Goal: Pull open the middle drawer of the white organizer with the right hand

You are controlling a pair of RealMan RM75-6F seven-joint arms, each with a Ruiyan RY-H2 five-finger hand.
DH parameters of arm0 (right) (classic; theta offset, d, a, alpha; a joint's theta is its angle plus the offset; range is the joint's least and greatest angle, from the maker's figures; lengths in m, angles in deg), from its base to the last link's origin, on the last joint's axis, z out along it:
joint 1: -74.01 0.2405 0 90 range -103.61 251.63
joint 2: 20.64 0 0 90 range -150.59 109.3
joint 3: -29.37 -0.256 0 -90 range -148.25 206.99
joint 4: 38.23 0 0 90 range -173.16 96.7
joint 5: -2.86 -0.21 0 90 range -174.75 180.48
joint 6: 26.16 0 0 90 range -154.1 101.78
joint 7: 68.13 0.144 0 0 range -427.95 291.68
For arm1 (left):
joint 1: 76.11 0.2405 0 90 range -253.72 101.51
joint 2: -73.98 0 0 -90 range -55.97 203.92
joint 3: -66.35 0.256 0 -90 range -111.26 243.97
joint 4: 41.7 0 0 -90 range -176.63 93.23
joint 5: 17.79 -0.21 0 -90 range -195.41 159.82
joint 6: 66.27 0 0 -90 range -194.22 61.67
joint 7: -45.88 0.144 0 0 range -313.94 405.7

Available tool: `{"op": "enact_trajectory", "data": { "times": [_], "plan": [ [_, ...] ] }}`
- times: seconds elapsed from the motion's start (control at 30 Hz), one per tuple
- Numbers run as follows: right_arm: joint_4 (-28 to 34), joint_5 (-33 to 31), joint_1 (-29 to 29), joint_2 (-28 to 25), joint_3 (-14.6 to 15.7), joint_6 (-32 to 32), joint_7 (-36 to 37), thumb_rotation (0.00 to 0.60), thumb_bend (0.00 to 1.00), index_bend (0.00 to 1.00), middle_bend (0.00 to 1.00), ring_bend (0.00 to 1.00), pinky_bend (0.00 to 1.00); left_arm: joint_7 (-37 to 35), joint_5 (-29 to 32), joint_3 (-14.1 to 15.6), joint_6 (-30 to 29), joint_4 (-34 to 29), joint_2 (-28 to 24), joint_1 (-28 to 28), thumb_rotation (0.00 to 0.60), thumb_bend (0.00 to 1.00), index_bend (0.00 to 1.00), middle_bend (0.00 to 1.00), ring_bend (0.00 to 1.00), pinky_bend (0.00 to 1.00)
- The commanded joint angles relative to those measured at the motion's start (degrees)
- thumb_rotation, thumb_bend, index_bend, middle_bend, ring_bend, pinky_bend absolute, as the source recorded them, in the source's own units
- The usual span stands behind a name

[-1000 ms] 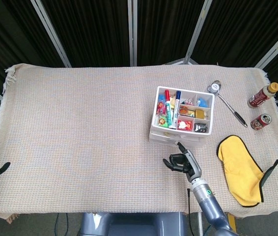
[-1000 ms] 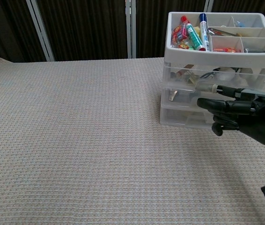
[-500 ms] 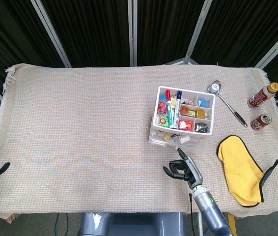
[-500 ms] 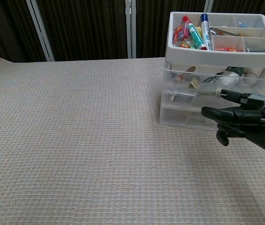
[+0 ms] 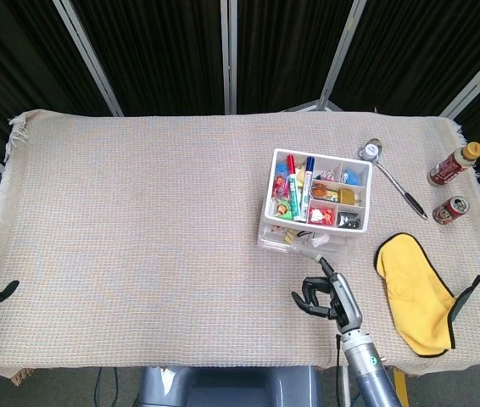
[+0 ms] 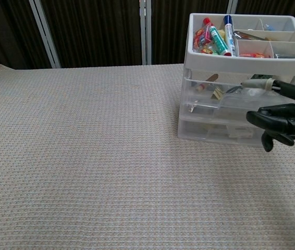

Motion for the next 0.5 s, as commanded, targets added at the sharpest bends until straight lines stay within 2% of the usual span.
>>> {"op": "enact_trajectory", "data": {
  "times": [0.03, 0.2, 0.4, 0.5],
  "plan": [
    [-1.9, 6.5, -2.4, 0.6, 2.2, 6.5, -5.2, 0.6, 0.23, 0.1, 0.77, 0.82, 0.64, 0.1, 0.1, 0.0, 0.0, 0.0, 0.0, 0.0, 0.6, 0.04, 0.0, 0.0, 0.0, 0.0],
    [-2.1, 8.3, -2.8, 0.5, 1.6, 9.5, -12.3, 0.6, 0.23, 0.14, 0.77, 0.82, 0.64, 0.3, 0.0, 0.0, 0.0, 0.0, 0.1, 0.0, 0.6, 0.04, 0.0, 0.0, 0.0, 0.0],
    [0.5, 4.4, -1.5, -2.5, 0.9, 6.6, -19.1, 0.6, 0.22, 0.19, 0.77, 0.82, 0.64, 0.4, 0.0, 0.0, -0.1, -0.2, 0.0, 0.1, 0.6, 0.04, 0.0, 0.0, 0.0, 0.0],
    [1.5, 0.7, -0.4, -4.4, -0.1, 4.8, -26.3, 0.6, 0.22, 0.22, 0.77, 0.82, 0.64, 0.3, 0.1, 0.0, -0.1, -0.2, 0.0, 0.1, 0.6, 0.04, 0.0, 0.0, 0.0, 0.0]
  ]
}}
